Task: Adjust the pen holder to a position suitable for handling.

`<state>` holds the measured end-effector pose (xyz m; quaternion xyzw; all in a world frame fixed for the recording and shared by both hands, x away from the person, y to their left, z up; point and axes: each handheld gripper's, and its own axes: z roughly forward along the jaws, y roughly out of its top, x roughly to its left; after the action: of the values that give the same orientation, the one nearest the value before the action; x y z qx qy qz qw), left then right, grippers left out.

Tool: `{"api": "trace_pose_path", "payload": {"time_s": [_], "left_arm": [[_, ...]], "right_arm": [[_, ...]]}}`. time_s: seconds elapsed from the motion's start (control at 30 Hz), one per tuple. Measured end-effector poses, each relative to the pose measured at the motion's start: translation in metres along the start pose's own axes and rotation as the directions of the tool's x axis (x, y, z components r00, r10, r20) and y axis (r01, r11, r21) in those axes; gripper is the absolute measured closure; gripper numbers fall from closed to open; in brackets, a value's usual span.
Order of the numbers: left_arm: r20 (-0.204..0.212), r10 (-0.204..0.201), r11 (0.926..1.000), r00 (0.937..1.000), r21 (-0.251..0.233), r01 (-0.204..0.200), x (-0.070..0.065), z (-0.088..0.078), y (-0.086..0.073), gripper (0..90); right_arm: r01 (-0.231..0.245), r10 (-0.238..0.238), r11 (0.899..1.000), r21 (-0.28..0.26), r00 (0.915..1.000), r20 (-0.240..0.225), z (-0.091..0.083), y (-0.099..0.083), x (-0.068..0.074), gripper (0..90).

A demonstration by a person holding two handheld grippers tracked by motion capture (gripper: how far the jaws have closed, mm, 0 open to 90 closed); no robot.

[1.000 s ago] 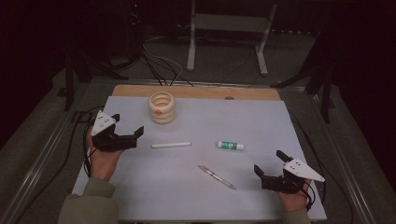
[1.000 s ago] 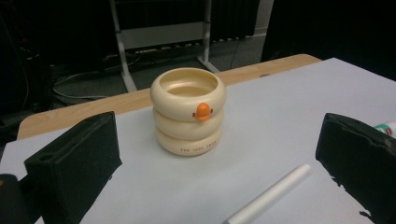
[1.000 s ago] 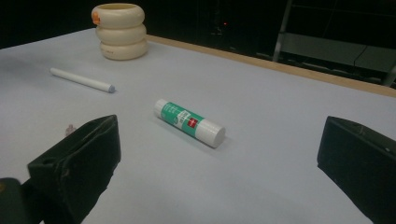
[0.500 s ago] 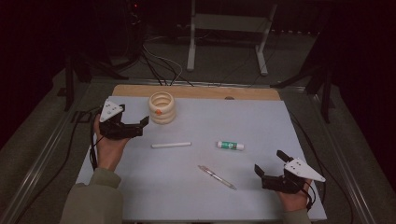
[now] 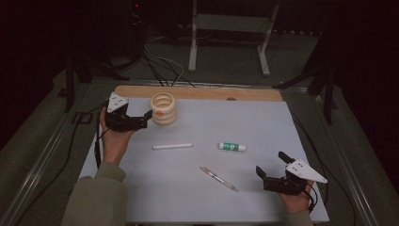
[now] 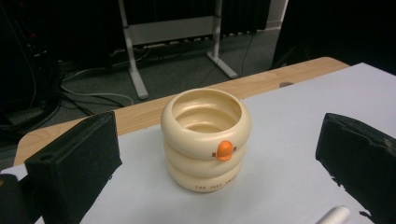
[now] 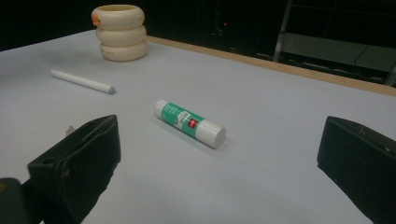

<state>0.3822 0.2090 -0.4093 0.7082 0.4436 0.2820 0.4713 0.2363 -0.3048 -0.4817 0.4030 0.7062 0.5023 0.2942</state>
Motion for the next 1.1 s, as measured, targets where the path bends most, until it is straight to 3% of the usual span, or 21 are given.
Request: {"api": "trace_pose_path", "payload": {"time_s": [0.8,1.1], "left_arm": [[-0.037,-0.029,0.9963,0.9989,0.080,0.032,0.012,0.044,0.013,0.4],[-0.068,-0.096,0.9898,0.9931,0.099,0.102,0.016,0.066,0.008,0.4]], "right_arm": [[-0.003,0.003,1.000,-0.002,1.0000,-0.006,0.000,0.000,-0.001,0.2],[-0.001,0.001,1.000,-0.003,0.9999,-0.013,0.000,0.000,0.001,0.2]]}}
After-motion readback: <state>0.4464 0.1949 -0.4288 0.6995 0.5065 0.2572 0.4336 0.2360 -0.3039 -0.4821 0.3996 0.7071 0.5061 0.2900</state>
